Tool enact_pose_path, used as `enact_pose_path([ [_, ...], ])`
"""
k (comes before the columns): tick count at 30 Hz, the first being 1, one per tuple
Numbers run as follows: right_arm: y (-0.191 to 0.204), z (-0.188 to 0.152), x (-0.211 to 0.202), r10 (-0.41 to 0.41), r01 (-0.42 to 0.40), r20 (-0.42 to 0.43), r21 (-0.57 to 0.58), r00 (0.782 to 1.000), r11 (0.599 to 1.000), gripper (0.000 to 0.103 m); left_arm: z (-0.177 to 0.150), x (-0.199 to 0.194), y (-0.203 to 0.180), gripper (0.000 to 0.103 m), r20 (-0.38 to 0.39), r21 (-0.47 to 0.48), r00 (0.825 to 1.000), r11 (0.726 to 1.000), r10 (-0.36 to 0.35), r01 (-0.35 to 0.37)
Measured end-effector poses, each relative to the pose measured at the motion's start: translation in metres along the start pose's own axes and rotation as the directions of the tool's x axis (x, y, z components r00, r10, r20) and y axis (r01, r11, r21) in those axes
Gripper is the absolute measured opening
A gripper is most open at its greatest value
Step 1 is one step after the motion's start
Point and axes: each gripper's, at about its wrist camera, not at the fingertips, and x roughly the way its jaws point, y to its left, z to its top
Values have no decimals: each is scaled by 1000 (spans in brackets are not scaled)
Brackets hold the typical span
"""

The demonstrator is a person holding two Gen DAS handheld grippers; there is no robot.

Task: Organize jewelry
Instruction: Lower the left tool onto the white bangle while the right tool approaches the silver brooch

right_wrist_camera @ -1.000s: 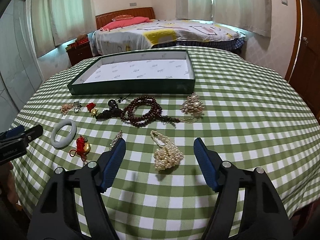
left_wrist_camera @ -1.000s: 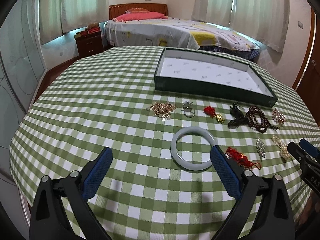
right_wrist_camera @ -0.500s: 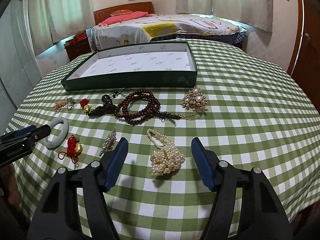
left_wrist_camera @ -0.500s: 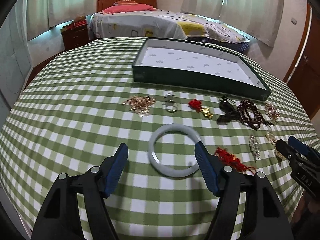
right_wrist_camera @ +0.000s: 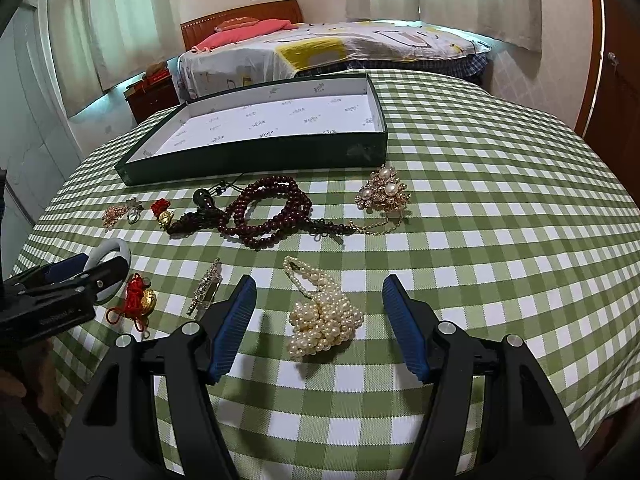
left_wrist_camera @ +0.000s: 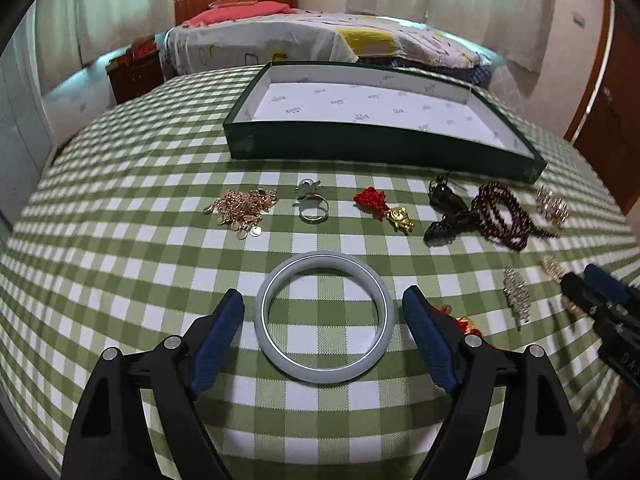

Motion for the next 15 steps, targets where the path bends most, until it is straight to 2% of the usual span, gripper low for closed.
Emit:
enact_pose_path([
  [8, 2, 0, 4, 1, -1, -9, -6, 1000, 1000, 64, 3, 4, -4, 80, 15, 36, 1000, 999, 13, -14],
  [15, 3, 0, 5, 0, 0, -7, -7, 1000, 1000, 64, 0, 1, 1, 80, 18, 29, 1000, 1000, 7, -8],
])
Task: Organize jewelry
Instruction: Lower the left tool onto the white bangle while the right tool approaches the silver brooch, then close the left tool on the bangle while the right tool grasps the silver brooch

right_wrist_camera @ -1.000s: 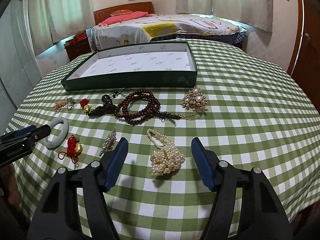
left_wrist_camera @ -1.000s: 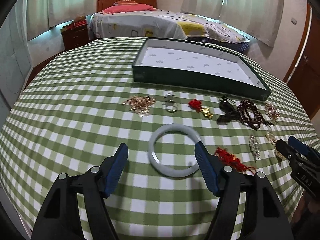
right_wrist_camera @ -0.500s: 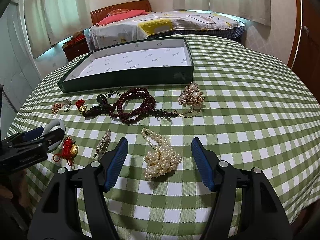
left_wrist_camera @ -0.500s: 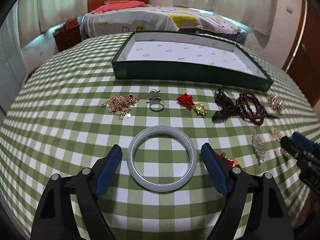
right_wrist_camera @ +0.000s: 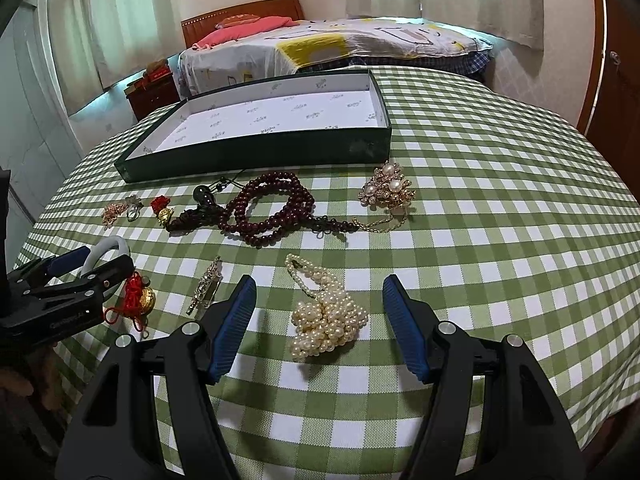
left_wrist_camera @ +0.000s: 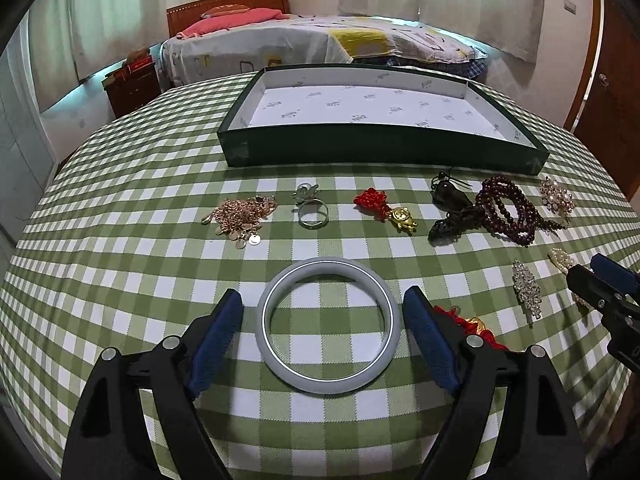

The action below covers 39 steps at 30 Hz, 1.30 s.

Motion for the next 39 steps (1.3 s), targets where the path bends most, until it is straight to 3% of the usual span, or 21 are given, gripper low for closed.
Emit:
enact_pose_path([
  [4, 0, 0, 0, -2, 2, 1, 1, 1000, 1000, 64, -2, -2, 0, 68, 17, 18, 1000, 1000, -4, 3],
  [13, 6, 3, -2, -5, 5, 7, -15, 1000, 1000, 64, -6, -6, 6, 68, 20, 30, 999, 999, 25, -26],
  [25, 40, 12, -3, 19, -18, 13, -96, 1000, 995, 64, -5, -22, 39, 68, 45, -38, 997, 997, 69, -68],
  [26, 43, 12, -1, 27, -26, 6, -102, 1000, 994, 63, -6, -23, 39, 68, 47, -38, 996, 997, 70, -68],
  [28, 48, 11, 3, 47, -47, -10, -111, 999, 993, 52, -6, -22, 41, 68, 48, -39, 996, 997, 70, -68],
  [39, 55, 7, 17, 75, -81, -54, -121, 996, 989, 36, -9, -15, 42, 68, 27, -40, 997, 997, 71, -70],
])
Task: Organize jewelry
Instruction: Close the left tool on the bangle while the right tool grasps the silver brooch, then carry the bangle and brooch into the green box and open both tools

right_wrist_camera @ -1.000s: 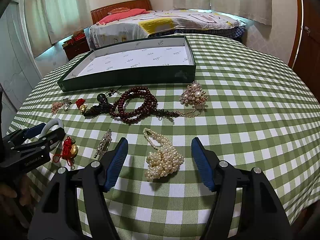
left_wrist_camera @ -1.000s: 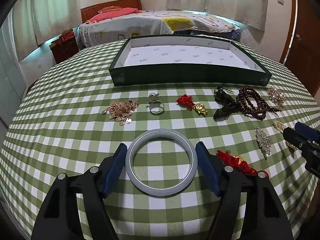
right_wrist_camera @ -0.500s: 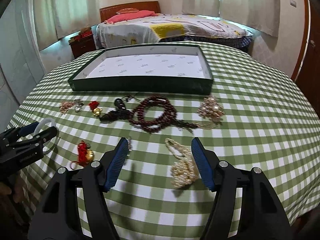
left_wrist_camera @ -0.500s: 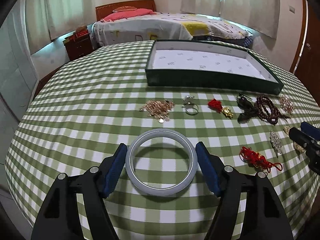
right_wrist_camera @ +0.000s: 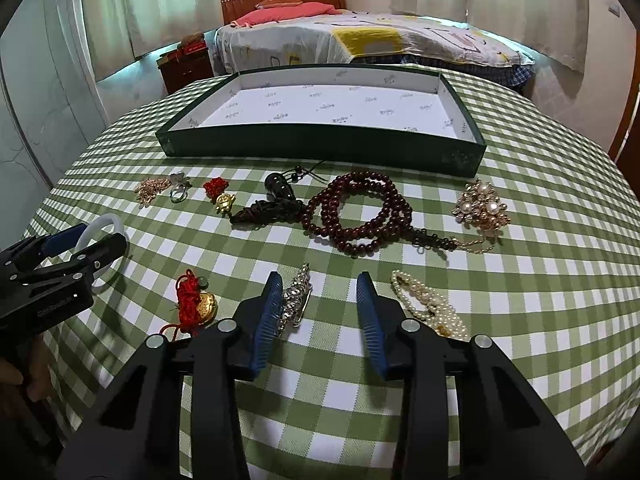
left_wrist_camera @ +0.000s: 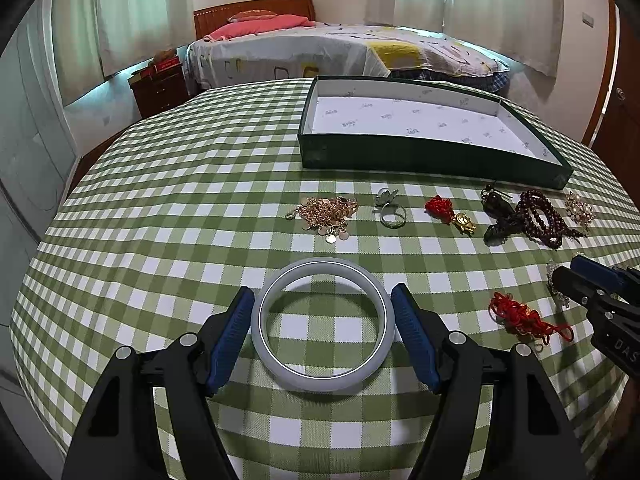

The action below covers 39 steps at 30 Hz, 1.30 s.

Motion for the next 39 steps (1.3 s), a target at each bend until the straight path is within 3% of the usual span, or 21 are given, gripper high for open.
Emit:
enact_pose_path([
  [9, 6, -2, 1, 56, -56, -5, -23, 998, 998, 13, -1, -1, -3, 68, 1, 5, 1000, 1000, 2, -2],
  [21, -5, 5, -16, 73, -74, 37, 17, 997, 997, 12, 9, -12, -13, 68, 26, 8, 999, 1000, -25, 25],
  [31, -38, 57, -34, 35, -47, 156, 75, 987, 996, 12, 64, -24, -30, 68, 114, 3, 990, 997, -80, 80],
  [39, -75, 115, -12, -7, -18, 213, 112, 977, 994, 12, 124, 5, -43, 68, 181, 0, 979, 995, -97, 98],
])
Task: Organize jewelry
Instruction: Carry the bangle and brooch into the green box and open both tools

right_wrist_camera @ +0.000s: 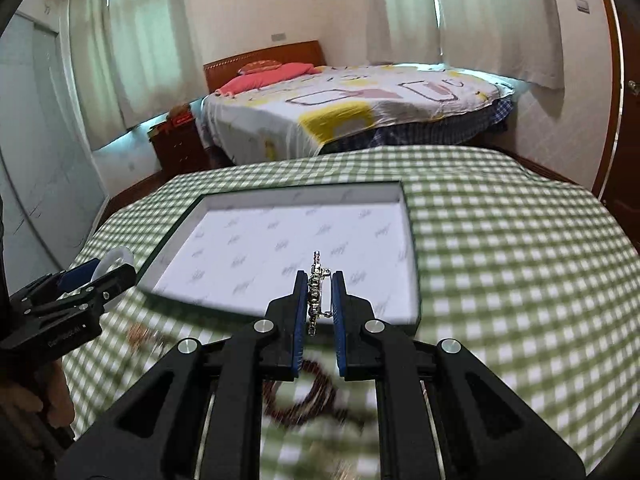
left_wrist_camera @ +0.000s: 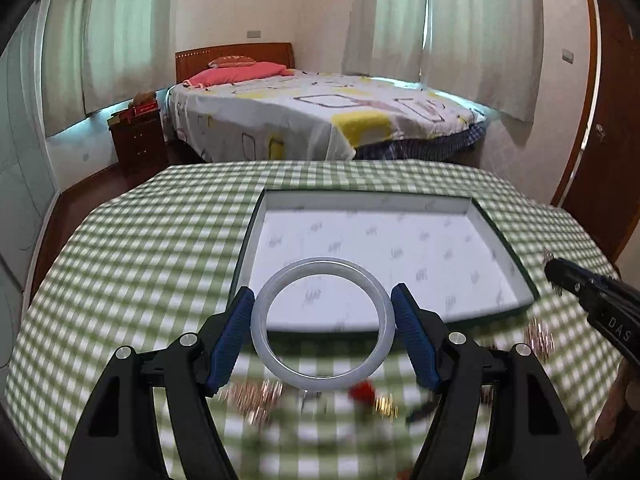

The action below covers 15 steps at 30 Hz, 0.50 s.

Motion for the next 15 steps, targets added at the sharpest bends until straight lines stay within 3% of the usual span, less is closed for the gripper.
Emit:
enact_pose_path([
  [6, -18, 5, 48, -23, 23, -71, 7, 997, 1000, 12, 16, 56, -4, 68, -48, 6, 999, 1000, 4, -4],
  [15, -27, -8, 88, -41, 40, -177, -7, 983, 999, 12, 2, 106, 5, 68, -187, -14, 982, 1000, 16, -19],
])
